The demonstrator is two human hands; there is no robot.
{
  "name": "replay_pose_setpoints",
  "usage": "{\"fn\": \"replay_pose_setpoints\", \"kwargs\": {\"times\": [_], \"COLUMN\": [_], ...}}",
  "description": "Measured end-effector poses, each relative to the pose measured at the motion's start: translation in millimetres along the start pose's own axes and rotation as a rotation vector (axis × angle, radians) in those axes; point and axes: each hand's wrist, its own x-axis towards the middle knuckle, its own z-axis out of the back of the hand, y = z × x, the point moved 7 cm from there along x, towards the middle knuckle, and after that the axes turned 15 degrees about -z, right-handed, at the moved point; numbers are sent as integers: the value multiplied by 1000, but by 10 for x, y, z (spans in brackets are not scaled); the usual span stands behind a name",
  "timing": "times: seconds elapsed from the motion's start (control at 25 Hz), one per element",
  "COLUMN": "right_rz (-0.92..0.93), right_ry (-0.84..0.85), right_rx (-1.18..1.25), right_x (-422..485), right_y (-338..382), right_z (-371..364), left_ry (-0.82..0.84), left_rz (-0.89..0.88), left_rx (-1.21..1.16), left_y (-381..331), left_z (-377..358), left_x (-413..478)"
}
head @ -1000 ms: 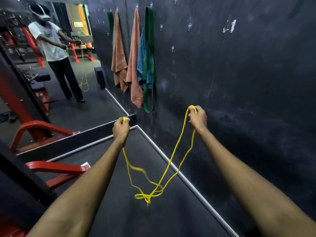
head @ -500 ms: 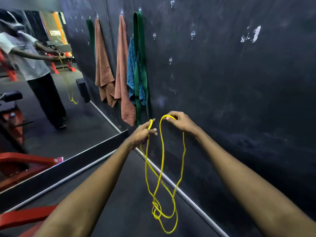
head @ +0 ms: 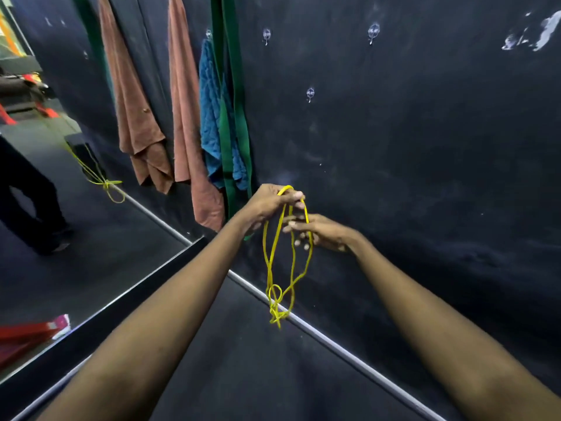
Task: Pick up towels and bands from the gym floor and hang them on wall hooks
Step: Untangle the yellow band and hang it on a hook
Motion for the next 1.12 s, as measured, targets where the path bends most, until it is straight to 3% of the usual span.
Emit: {"fn": "replay_pose_setpoints", "kwargs": {"times": [0.08,0.24,0.36,0.48,0.56,0.72,0.8,0.88,1.04,1.12], "right_rz": [-1,10,69,189,199,129,110,95,62,87], "right_ry": [18,-152,-282,-438,-597,-765,-874,-970,-903,-992], "right_rx": [19,114,276,447,334,72,-21,-96,-216,-195], "right_x": [263,789,973,900,882,1111,1233,1343,1674,1643], "right_y": [100,400,709,1134,1302,1387,1352,1303,1298,1313], "right_z": [-68,243,703,1237,1489,1462,1429,1395,1024,1020], "left_ry": [-58,-204,-336,-269,-269,-636,-697,-621,-124,-86], "left_rz": [16,49,149,313,416,389,326,275,207,167], "left_rx": [32,152,397,700,781,752,763,726,414,232], "left_y": [152,444,859,1471,1720,1576,1432,1406,1388,1296], "left_z": [190,824,1741,2737,3213,3756,3913,3933,3273,2966], "left_x": [252,678,728,503,296,354,547,828,1336,1440]}}
